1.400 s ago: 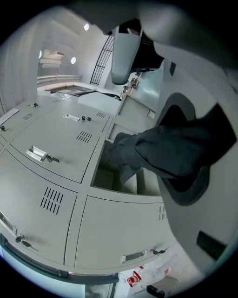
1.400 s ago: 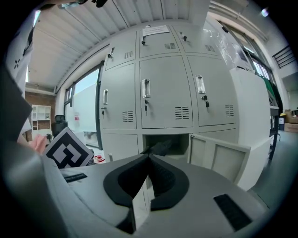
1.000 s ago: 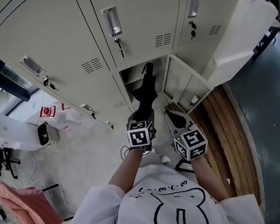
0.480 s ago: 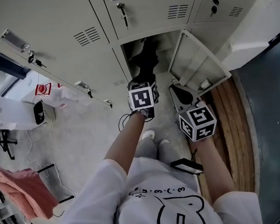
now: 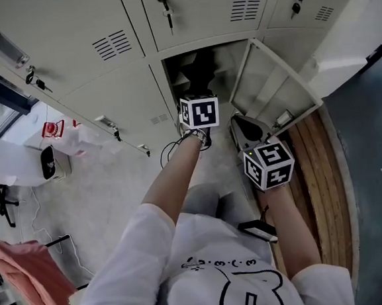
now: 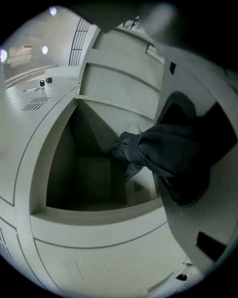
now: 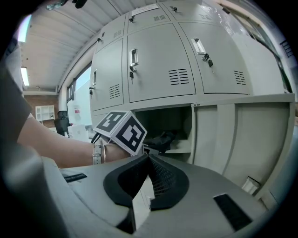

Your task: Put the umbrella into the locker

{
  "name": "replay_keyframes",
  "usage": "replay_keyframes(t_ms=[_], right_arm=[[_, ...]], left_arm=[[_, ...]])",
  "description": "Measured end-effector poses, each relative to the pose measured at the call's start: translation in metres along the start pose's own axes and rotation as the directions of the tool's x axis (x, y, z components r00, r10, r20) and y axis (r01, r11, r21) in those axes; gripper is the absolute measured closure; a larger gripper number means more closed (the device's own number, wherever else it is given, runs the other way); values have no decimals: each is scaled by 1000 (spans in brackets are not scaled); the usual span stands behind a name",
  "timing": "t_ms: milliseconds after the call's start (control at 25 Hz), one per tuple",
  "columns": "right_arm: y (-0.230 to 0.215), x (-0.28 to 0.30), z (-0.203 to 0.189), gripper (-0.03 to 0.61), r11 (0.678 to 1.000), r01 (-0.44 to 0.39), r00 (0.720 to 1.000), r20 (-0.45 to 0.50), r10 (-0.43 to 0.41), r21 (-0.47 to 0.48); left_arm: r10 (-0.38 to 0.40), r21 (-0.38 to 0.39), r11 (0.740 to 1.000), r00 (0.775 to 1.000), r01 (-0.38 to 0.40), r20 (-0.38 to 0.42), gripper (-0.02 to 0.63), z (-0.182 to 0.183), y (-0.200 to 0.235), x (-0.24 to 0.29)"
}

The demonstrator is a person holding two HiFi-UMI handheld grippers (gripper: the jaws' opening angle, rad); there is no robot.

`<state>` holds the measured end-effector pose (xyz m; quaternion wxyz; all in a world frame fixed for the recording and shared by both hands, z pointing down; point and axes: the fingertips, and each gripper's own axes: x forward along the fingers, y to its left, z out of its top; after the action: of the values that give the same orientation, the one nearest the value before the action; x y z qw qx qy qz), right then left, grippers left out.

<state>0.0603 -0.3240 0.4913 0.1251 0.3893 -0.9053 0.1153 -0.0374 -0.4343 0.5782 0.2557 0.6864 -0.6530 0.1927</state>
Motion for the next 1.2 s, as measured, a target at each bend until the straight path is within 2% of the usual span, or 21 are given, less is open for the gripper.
replay_keyframes(t_ms=[240, 600, 840, 1200], right_arm=[[-10, 25, -13, 554, 1000, 3, 1000, 29, -3, -31], [-26, 43, -34, 554, 999, 14, 999, 32, -12, -40], [-38, 50, -36, 554, 999, 19, 998, 53, -16, -50], [-60, 55, -49, 554, 998, 43, 997, 67, -39, -45]], left_arm=[[25, 150, 988, 999, -28, 20, 371, 15, 6, 43], [63, 305, 949, 996, -81, 66, 365, 47, 12, 86], [101, 313, 943, 993, -116, 65, 356, 66, 20, 109], [186, 392, 893, 975, -220, 123, 339, 90, 35, 136]])
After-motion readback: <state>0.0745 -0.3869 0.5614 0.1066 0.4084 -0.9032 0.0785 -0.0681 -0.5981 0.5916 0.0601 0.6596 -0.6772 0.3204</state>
